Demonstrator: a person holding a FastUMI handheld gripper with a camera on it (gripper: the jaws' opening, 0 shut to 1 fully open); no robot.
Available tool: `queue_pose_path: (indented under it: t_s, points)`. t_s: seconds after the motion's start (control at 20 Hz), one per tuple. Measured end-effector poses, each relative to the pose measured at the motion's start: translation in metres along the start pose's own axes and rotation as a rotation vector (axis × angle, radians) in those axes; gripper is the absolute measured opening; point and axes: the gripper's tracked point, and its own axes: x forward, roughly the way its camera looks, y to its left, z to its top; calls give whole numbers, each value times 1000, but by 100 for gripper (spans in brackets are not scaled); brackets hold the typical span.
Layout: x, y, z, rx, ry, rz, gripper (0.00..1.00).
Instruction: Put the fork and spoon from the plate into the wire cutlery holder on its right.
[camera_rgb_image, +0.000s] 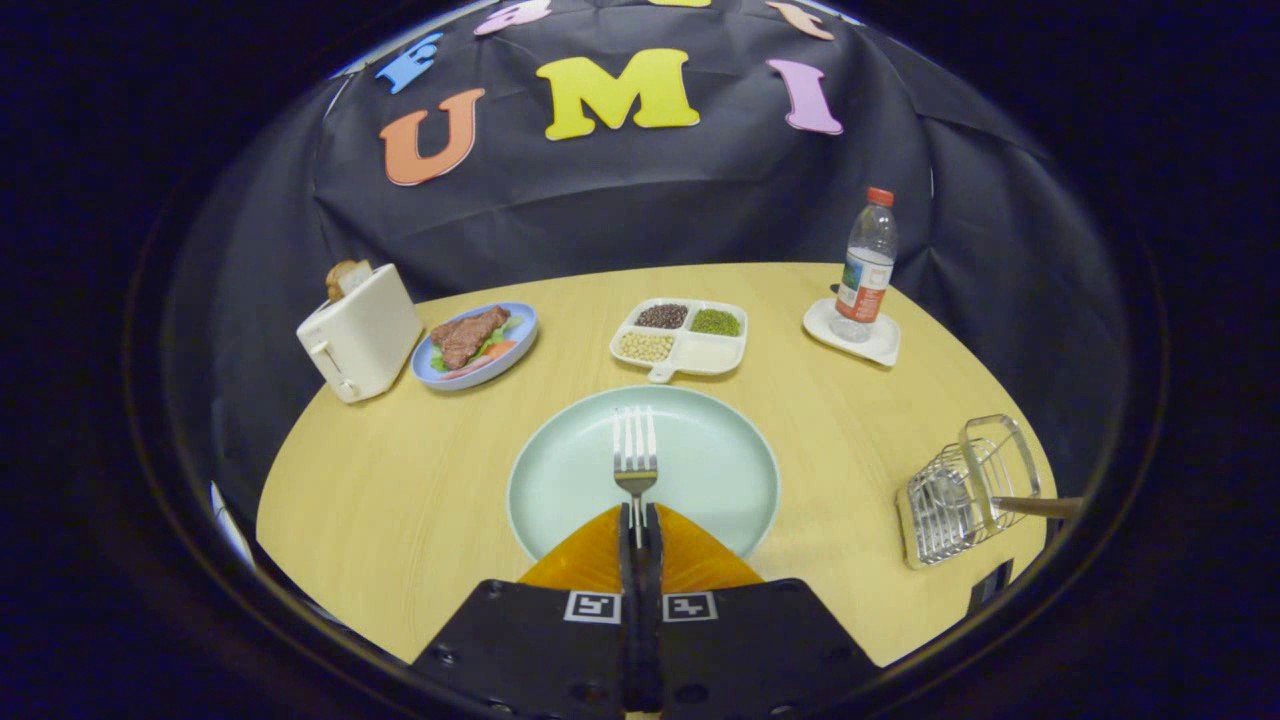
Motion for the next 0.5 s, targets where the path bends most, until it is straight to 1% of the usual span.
queue_pose_path:
  t_s: [0.35,0.5]
  points:
    - [-53,-41,10,17,-58,13,0]
    - [-75,-66,14,19,-87,-1,0]
